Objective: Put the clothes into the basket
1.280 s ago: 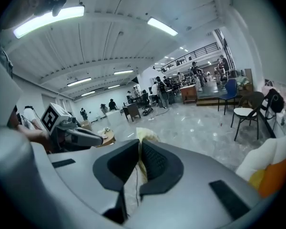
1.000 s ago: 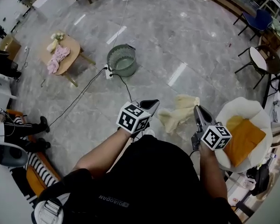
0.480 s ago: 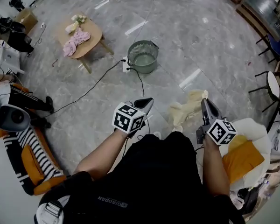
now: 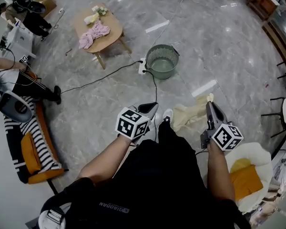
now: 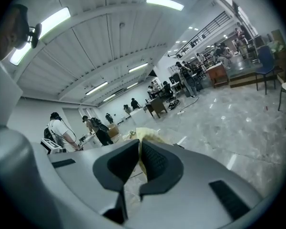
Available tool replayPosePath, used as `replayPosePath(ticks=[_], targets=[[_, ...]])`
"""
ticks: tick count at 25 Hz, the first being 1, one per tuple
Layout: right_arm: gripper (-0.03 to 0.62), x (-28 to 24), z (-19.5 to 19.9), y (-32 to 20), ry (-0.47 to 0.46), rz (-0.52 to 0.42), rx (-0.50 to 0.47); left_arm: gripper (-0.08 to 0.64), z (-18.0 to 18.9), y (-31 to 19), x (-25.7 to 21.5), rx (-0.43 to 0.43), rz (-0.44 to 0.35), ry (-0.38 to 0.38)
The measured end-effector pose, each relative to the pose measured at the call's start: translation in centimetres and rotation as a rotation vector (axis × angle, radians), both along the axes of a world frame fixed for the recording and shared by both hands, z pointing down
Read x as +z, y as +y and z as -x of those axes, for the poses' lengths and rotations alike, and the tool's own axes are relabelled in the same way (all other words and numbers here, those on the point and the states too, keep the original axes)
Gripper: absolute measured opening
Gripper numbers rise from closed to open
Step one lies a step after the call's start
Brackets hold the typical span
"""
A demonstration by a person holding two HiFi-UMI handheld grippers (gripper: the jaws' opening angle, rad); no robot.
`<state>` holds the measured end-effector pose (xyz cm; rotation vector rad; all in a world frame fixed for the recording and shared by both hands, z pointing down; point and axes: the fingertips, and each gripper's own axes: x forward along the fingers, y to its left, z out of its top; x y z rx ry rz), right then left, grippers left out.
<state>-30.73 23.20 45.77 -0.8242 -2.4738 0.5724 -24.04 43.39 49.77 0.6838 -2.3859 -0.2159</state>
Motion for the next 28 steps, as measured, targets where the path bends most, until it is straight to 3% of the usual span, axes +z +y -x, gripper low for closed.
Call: replayPosePath(ticks=[9,18,24,28], targets=[[0.031,0.8,10.8,6.2,0.036,0.010,-0.147,0.002,9.0,3.9,-0.9,-0.049,0.037,0.022],[0.031,2.0,20.4,10.0,0.025,0.001,-0.204,0.002,17.8,6.1,-1.2,-0.054,0.075,0.027],[0.031,2.3,24.5,10.8,-0.008,-0.032,-0.225,0.001,21.7,7.4,-1.0,-0.083,0.083,0.011],[0.031,2.9,26.1,11.0,0.006,-0.038,-0.205,0.000,21.8,8.4,-0.8,-0.076,0.092,0.030]])
